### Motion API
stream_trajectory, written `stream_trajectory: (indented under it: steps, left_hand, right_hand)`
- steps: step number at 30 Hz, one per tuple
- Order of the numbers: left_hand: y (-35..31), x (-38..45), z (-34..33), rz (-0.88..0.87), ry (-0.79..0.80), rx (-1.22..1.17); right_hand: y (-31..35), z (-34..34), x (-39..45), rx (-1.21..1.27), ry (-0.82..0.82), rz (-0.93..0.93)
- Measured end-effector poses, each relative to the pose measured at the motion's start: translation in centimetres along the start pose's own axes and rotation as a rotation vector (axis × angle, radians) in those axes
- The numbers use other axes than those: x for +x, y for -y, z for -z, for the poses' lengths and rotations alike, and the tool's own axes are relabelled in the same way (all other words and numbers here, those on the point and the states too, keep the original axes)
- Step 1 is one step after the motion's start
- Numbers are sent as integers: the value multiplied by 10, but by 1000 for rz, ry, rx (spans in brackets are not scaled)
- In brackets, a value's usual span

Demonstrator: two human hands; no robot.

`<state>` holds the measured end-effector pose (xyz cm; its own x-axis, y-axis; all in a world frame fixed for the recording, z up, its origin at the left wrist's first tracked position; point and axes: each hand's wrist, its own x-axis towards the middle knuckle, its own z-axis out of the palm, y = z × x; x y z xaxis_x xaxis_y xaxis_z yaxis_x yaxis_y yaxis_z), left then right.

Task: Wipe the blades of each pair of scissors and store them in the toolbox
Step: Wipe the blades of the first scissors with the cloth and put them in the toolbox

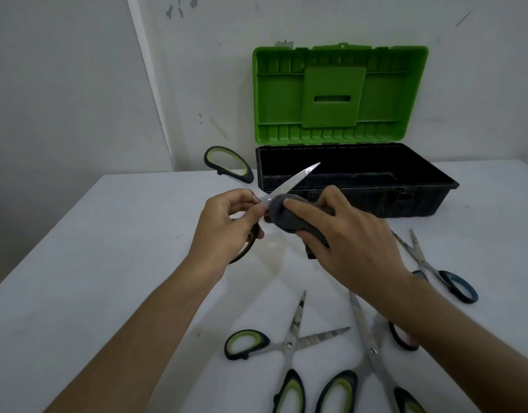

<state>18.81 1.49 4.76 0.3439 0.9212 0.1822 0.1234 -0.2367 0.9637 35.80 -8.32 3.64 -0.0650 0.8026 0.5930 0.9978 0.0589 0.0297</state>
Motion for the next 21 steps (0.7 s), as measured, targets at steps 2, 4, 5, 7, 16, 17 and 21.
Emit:
stream_trajectory:
  steps: [2, 4, 5, 7, 16, 17, 21]
  left_hand:
    - [1, 0, 2, 9, 12, -2]
    - [-1, 0, 3, 8, 15, 8]
    - [-1, 1, 4, 0, 7, 22]
    - [-1, 3, 8, -19, -10, 68]
    - [-5, 3, 10, -74, 46, 215]
    - [-4, 3, 14, -67, 45, 221]
    - [2, 5, 18, -59, 37, 249]
  right_hand:
    - [-2, 0, -1, -7, 18, 5]
    - [-9, 2, -5, -23, 64, 7]
    - [-14, 4, -9, -32, 89, 6]
    - [-21, 11, -17, -46, 113, 5]
    - [1, 7, 0, -8, 67, 56]
    - [0, 5, -4, -11, 85, 66]
    - [-8, 8, -26, -105, 187, 75]
